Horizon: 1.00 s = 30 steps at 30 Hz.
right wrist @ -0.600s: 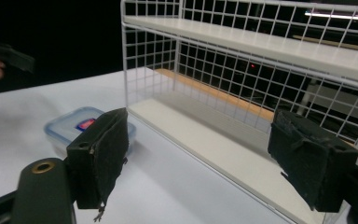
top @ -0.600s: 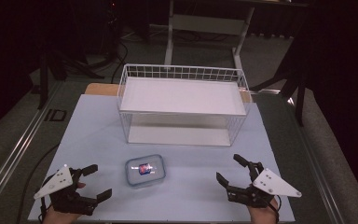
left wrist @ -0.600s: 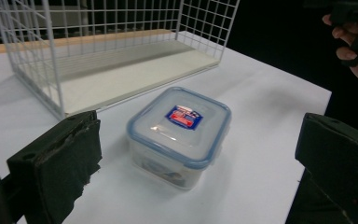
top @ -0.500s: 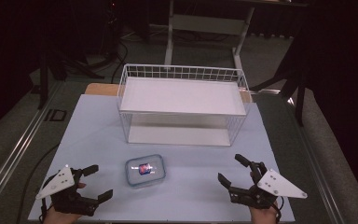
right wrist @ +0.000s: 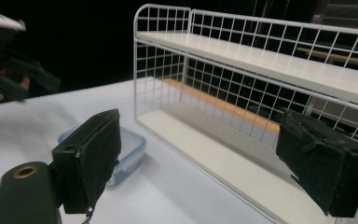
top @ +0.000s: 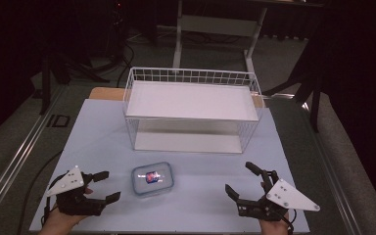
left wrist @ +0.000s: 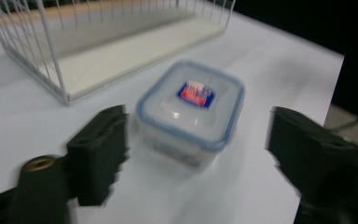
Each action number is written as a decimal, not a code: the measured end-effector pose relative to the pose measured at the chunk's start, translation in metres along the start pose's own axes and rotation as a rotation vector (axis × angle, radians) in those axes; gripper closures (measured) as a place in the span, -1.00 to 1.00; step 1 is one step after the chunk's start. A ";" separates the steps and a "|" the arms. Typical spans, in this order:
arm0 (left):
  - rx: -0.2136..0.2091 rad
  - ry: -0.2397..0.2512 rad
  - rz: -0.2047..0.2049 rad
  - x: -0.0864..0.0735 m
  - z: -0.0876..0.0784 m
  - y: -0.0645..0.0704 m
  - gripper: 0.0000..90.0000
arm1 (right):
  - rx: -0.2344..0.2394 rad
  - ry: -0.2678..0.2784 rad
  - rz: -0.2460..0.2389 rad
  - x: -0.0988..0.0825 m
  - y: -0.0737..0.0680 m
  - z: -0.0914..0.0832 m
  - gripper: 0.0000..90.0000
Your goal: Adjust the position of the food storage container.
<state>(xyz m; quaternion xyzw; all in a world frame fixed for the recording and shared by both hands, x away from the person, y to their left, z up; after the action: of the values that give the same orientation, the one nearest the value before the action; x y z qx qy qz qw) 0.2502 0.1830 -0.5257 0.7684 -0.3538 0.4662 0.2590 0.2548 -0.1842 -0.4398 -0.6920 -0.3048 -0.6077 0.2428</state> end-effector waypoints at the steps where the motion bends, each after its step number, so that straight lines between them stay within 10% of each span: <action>1: 0.020 -0.010 0.019 -0.001 0.001 -0.002 -0.25 | 0.007 -0.003 0.006 0.000 0.000 0.000 -0.68; 7: 0.018 -0.126 0.038 -0.012 0.015 -0.008 0.54 | -0.007 -0.005 0.018 -0.003 0.003 0.002 -0.68; 14: 0.000 -0.321 -0.001 -0.042 0.041 -0.011 1.00 | 0.001 -0.007 0.027 -0.005 0.003 0.001 -0.68; 30: 0.006 -0.348 0.025 -0.040 0.068 -0.014 1.00 | 0.011 -0.024 0.029 -0.010 0.004 0.003 -0.68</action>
<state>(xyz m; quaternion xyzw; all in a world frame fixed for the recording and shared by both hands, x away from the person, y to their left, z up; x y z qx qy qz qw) 0.2849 0.1540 -0.5920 0.8338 -0.4013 0.3305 0.1859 0.2587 -0.1857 -0.4495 -0.7022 -0.3009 -0.5943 0.2515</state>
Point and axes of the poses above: each handheld gripper's, and its own axes: z roughly forward along the jaws, x roughly out of its top, y roughly to its right, the point moved 9 cm from there along z, roughly forward along the jaws, and after that the axes turned 4 degrees about z, right-handed, at the moved point
